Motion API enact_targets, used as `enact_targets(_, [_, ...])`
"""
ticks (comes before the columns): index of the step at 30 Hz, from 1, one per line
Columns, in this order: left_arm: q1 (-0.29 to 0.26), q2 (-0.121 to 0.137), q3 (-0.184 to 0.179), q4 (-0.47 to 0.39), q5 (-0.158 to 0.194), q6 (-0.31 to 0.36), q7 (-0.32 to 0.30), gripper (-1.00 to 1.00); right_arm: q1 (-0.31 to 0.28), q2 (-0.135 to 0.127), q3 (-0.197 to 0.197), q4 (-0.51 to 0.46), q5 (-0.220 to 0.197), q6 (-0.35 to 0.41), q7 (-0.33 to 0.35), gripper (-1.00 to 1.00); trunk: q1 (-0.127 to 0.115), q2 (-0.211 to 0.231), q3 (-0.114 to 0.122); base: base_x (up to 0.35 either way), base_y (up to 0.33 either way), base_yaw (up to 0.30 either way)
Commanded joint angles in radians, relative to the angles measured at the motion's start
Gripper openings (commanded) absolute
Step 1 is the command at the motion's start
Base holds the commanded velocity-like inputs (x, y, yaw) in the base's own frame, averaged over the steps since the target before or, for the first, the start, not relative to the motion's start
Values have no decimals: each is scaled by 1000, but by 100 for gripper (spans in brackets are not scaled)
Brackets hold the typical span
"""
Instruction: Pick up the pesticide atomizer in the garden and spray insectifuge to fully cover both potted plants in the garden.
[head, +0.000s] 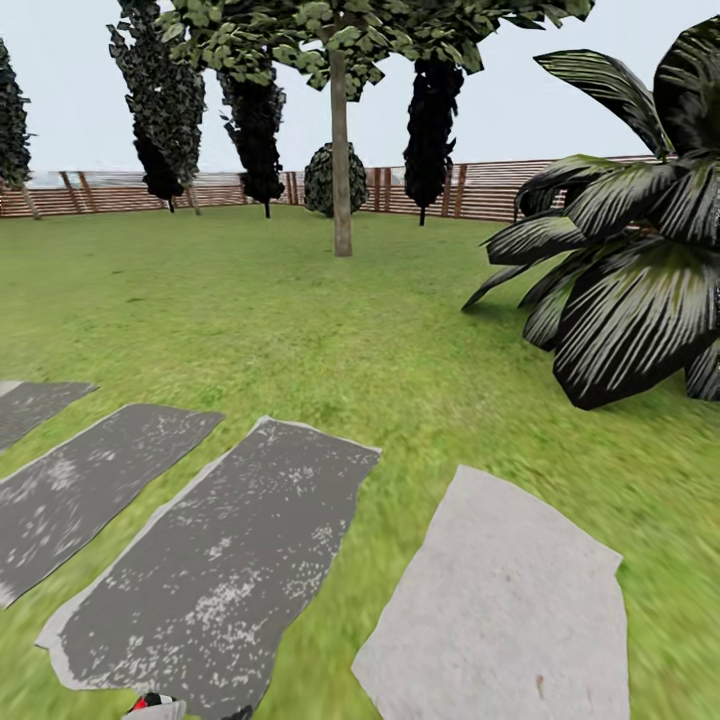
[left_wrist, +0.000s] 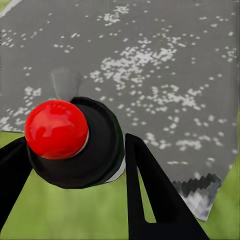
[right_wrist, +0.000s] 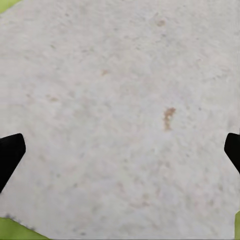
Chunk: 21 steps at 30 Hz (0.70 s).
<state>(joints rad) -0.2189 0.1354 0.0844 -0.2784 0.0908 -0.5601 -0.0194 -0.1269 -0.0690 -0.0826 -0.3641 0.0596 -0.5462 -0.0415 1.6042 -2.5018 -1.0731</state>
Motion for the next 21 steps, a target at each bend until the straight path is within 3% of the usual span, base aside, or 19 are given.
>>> enact_targets(1, [0, 0, -2, 1, 9, -3, -2, -100, 0, 1, -2, 1, 6, -3, -3, 100, -1, 0, 3, 0, 0, 116])
enact_targets(8, [0, 0, -2, 0, 9, -3, -3, -100, -1, 7, -2, 2, 9, -3, -4, 100, -4, 2, 30, 0, 0, 236])
enact_targets(21, [0, -7, -5, -1, 0, -2, -4, -100, 0, 9, -2, 2, 11, -3, -3, 100, -4, 2, 30, 0, 0, 277])
